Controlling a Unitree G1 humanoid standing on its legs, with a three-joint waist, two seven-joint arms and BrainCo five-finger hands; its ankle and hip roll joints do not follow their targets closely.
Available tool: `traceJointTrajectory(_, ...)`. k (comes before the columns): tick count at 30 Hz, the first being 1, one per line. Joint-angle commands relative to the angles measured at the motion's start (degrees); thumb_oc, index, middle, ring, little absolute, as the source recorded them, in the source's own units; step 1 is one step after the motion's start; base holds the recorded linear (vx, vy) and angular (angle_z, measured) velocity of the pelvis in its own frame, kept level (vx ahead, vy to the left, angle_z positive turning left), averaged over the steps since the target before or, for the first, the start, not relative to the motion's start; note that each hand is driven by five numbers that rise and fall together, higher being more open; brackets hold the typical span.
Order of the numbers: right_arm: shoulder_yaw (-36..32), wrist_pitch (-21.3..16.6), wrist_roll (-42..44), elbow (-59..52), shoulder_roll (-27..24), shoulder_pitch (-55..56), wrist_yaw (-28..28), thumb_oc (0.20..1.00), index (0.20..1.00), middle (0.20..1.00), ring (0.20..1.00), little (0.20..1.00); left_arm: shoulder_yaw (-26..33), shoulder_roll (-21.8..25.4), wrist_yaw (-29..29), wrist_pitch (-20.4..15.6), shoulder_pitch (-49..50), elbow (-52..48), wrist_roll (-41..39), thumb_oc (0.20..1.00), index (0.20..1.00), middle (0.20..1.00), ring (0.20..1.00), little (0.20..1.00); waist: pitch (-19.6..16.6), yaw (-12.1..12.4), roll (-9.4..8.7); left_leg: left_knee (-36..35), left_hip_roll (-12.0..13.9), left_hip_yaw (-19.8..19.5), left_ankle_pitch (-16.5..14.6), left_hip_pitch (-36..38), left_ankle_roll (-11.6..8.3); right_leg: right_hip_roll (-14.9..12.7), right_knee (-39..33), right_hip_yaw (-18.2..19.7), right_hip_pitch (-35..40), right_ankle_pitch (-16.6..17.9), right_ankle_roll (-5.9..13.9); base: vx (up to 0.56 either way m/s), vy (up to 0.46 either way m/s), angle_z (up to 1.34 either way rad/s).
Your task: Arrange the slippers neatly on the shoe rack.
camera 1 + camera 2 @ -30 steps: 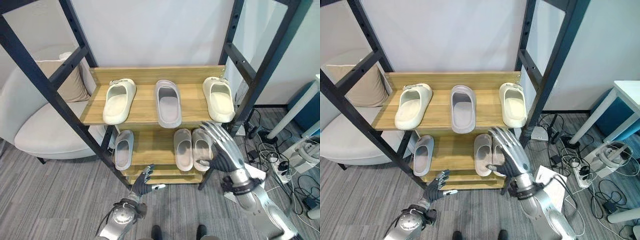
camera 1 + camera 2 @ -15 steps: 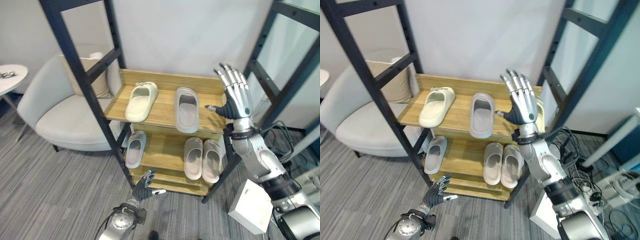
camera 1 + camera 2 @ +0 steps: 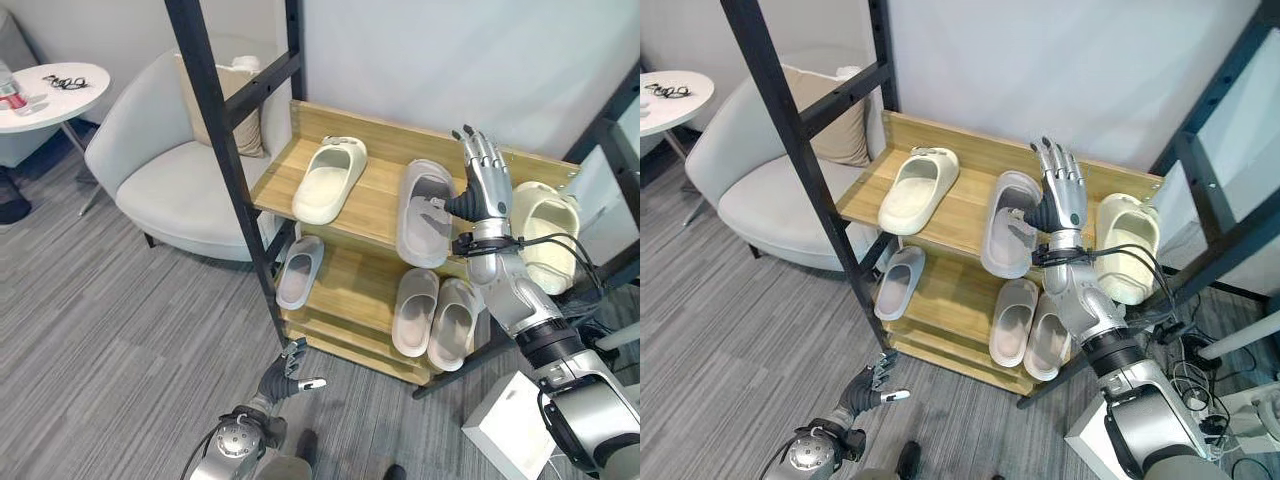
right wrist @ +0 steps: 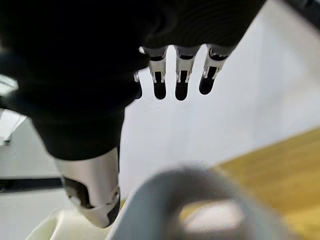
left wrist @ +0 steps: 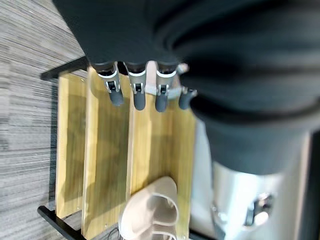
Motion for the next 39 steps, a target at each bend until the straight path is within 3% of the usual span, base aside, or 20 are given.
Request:
traceJointTrajectory(1, 1.85, -0.11, 3.98, 4.68, -3.07, -10.57, -0.44, 1.000, 1.000, 1.000, 1.000, 1.000, 0.54, 0.50, 0.43, -3.66, -5.61, -1.67, -2.37, 1.000, 1.000, 1.000, 1.000, 1.000, 1.52, 3.06, 0.59, 0.03, -1.42, -2.27, -12.28, 3.32, 2.46, 0.68, 1.01, -1.24, 6.86, -9.55, 2.18, 0.02, 0.050, 0.01)
traceJointTrajectory(7, 3.84, 0.48, 12.44, 20.00, -3.76, -19.42, -0.82, 1.000, 1.000, 1.000, 1.000, 1.000, 0.70, 1.22, 1.68, -3.84, -6.23, -1.37, -5.05, 1.000, 1.000, 1.000, 1.000, 1.000, 2.19, 4.58, 0.35, -0.10, -1.71, -3.32, -11.64, 1.63, 2.25, 0.53, 0.58, -2.70, 6.06, -8.75, 2.31, -0.01, 0.027, 0.10)
traceJointTrajectory(8, 3.81, 0.70, 13.70, 21.74, -4.00, -20.54, -1.36, 0.523, 0.523, 0.523, 0.523, 0.523, 0.87, 1.24, 2.12, -3.79, -6.66, -1.18, -5.28, 1.000, 1.000, 1.000, 1.000, 1.000, 2.39, 4.54, 0.40, -0.05, -1.77, -3.55, -11.59, 1.46, 2.21, 0.48, 0.64, -2.88, 6.02, -8.63, 2.32, 0.00, 0.000, 0.00)
traceJointTrajectory(10, 3.80, 0.73, 14.43, 22.67, -3.82, -20.85, -1.48, 0.416, 0.416, 0.416, 0.416, 0.416, 0.90, 1.21, 2.36, -3.72, -6.90, -1.03, -5.36, 1.000, 1.000, 1.000, 1.000, 1.000, 2.46, 4.48, 0.41, 0.01, -1.81, -3.59, -11.59, 1.41, 2.17, 0.47, 0.69, -2.93, 6.04, -8.56, 2.34, -0.01, 0.006, 0.04)
traceJointTrajectory(11, 3.65, 0.85, 16.16, 24.14, -3.60, -21.15, -1.41, 0.200, 0.200, 0.200, 0.200, 0.200, 1.28, 1.12, 2.94, -3.44, -7.28, -1.00, -5.70, 1.000, 1.000, 1.000, 1.000, 1.000, 2.43, 4.19, 0.61, 0.06, -1.86, -3.80, -11.64, 1.54, 2.19, 0.42, 0.81, -2.90, 6.18, -8.59, 2.27, 0.00, 0.000, 0.00)
traceJointTrajectory(20, 3.57, 0.06, 20.80, 21.44, -2.08, -19.01, 1.75, 0.200, 0.200, 0.200, 0.200, 0.200, 2.29, 0.94, 3.30, -2.61, -6.51, -1.53, -5.69, 1.000, 1.000, 1.000, 1.000, 1.000, 1.63, 1.73, 0.86, -0.16, -1.40, -2.95, -12.08, 3.51, 1.93, 0.59, 0.72, -1.94, 7.35, -9.78, 1.68, 0.00, -0.004, 0.00)
traceJointTrajectory(21, 1.58, -0.63, 21.36, 12.81, -1.41, -16.00, 0.83, 0.200, 0.200, 0.200, 0.200, 0.200, 3.01, 0.76, 3.88, -2.30, -6.42, -2.03, -5.17, 1.000, 1.000, 1.000, 1.000, 1.000, 1.52, 0.91, 1.11, -0.19, -1.25, -2.53, -12.19, 3.97, 1.92, 0.70, 0.55, -1.42, 7.51, -10.00, 1.55, -0.03, -0.030, -0.03)
traceJointTrajectory(22, 1.43, -0.43, 21.27, 12.45, -1.42, -15.70, 0.89, 0.200, 0.200, 0.200, 0.200, 0.200, 2.96, 0.81, 3.89, -2.28, -6.34, -2.06, -5.15, 1.000, 1.000, 1.000, 1.000, 1.000, 1.47, 0.98, 1.08, -0.21, -1.24, -2.50, -12.20, 4.03, 1.91, 0.71, 0.55, -1.40, 7.55, -10.01, 1.54, -0.03, -0.033, -0.02)
traceJointTrajectory(24, -2.63, -1.60, 20.71, 0.66, -0.34, -9.63, -0.75, 0.200, 0.200, 0.200, 0.200, 0.200, 4.07, 0.22, 4.36, -1.77, -5.92, -2.27, -4.66, 1.000, 1.000, 1.000, 1.000, 1.000, 1.26, 0.14, 1.56, -0.30, -1.12, -2.11, -12.34, 4.59, 1.99, 0.80, 0.57, -0.86, 7.63, -10.24, 1.41, -0.01, -0.025, -0.05)
traceJointTrajectory(29, -14.50, -8.91, 20.40, -26.44, 2.82, 6.30, -2.63, 0.200, 0.200, 0.200, 0.200, 0.200, 6.90, -0.32, 4.33, -1.59, -3.73, -3.39, -1.67, 1.000, 1.000, 1.000, 1.000, 1.000, 0.71, -1.84, 2.52, -0.40, -0.87, -1.73, -12.49, 5.55, 1.93, 1.02, 0.63, -0.07, 8.03, -11.19, 1.09, -0.02, -0.040, -0.01)
traceJointTrajectory(30, -14.96, -13.33, 25.24, -33.35, 4.67, 8.62, -0.67, 0.200, 0.200, 0.200, 0.200, 0.200, 7.43, -0.19, 4.12, -1.50, -2.92, -4.02, -0.99, 1.000, 1.000, 1.000, 1.000, 1.000, 0.54, -2.45, 2.54, -0.40, -0.70, -1.42, -12.41, 5.81, 1.78, 1.12, 0.41, 0.17, 8.28, -11.39, 0.97, -0.03, -0.051, -0.07)
traceJointTrajectory(31, -15.04, -13.27, 25.36, -33.61, 4.72, 8.86, -0.49, 0.200, 0.200, 0.200, 0.200, 0.200, 7.46, -0.15, 4.11, -1.48, -2.81, -4.07, -0.98, 1.000, 1.000, 1.000, 1.000, 1.000, 0.49, -2.46, 2.50, -0.40, -0.69, -1.42, -12.42, 5.84, 1.77, 1.13, 0.40, 0.18, 8.32, -11.40, 0.95, -0.05, -0.070, -0.16)
traceJointTrajectory(32, -13.13, -16.77, 32.89, -39.03, 7.06, 10.51, 4.29, 0.200, 0.200, 0.200, 0.200, 0.200, 8.00, -0.06, 3.90, -1.27, -2.09, -4.45, -0.92, 1.000, 1.000, 1.000, 1.000, 1.000, 0.51, -2.73, 2.50, -0.40, -0.45, -0.95, -12.45, 6.15, 1.55, 1.25, 0.42, 0.47, 8.47, -11.65, 0.80, -0.04, -0.053, -0.21)
traceJointTrajectory(34, -8.06, -20.10, 46.57, -43.01, 9.99, 11.81, 12.46, 0.200, 0.200, 0.200, 0.200, 0.200, 8.25, -0.25, 3.65, -0.66, -1.30, -4.52, -1.13, 1.000, 1.000, 1.000, 1.000, 1.000, 0.47, -3.03, 2.43, -0.40, -0.25, -0.65, -12.34, 6.24, 1.35, 1.29, 0.22, 0.42, 8.72, -11.76, 0.67, -0.06, -0.060, -0.21)
traceJointTrajectory(37, 0.85, -21.24, 63.91, -44.44, 12.95, 12.37, 22.16, 0.200, 0.200, 0.200, 0.200, 0.200, 8.27, -0.46, 3.30, -0.02, -0.59, -3.37, -1.24, 1.000, 1.000, 1.000, 1.000, 1.000, 0.45, -3.11, 2.28, -0.40, -0.05, -0.68, -12.01, 6.21, 1.07, 1.28, 0.20, -0.32, 9.08, -11.86, 0.47, -0.04, -0.038, -0.05)
traceJointTrajectory(38, 0.85, -21.24, 63.91, -44.44, 12.95, 12.37, 22.16, 0.200, 0.200, 0.200, 0.200, 0.200, 8.27, -0.47, 3.30, -0.02, -0.59, -3.37, -1.24, 1.000, 1.000, 1.000, 1.000, 1.000, 0.44, -3.14, 2.28, -0.40, -0.06, -0.71, -12.00, 6.20, 1.07, 1.28, 0.18, -0.36, 9.09, -11.85, 0.47, -0.04, -0.031, 0.10)
traceJointTrajectory(39, 6.77, -19.20, 67.83, -44.30, 13.70, 12.36, 26.70, 0.200, 0.200, 0.200, 0.200, 0.200, 8.24, -0.80, 3.03, -0.15, -0.72, -2.55, -1.96, 1.000, 1.000, 1.000, 1.000, 1.000, 0.56, -2.70, 2.34, -0.40, 0.09, -0.73, -11.90, 6.27, 0.73, 1.26, 0.64, -0.72, 9.18, -12.09, 0.30, -0.03, -0.024, 0.13)
